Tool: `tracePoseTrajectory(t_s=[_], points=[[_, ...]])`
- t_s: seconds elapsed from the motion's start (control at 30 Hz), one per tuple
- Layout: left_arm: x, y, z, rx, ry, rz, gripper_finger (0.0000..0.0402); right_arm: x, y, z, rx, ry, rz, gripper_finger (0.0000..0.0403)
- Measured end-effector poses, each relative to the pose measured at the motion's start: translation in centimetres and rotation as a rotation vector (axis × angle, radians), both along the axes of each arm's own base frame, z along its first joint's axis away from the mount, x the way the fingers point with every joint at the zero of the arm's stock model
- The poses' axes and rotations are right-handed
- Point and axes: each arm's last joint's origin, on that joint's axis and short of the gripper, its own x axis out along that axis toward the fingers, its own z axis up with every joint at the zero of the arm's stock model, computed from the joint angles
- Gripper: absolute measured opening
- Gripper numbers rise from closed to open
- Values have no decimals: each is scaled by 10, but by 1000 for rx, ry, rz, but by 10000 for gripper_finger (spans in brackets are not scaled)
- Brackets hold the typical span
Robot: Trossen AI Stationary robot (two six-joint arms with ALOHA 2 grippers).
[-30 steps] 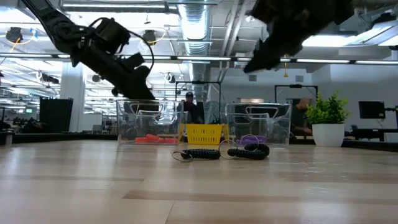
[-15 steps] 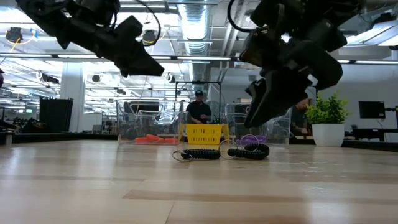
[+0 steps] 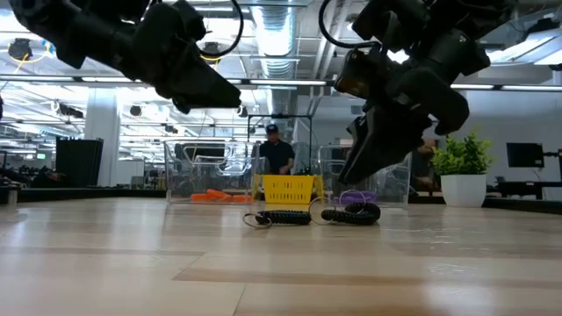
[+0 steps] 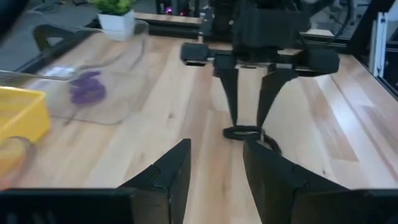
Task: Sort spring keychains
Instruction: Put the top black spring keychain into the yellow bin
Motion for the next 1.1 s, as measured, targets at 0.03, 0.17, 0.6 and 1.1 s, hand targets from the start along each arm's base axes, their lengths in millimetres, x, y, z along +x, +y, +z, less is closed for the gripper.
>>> tracePoseTrajectory(t_s=[0.03,0.17,0.6,1.1], points=[[3,-2,-3,-1,-6,-6,144,0,2,0,1,-1,5,137],[12,-6,-18,1,-1,-12,144,-2,10,0,2,-3,33,139],[23,-2,-35,-1,-11,11,144,-3,20,1,7,-13,57,126],[23,-2,-34,-9,-21,-6,144,7,15,-29,-12,31,44,99]])
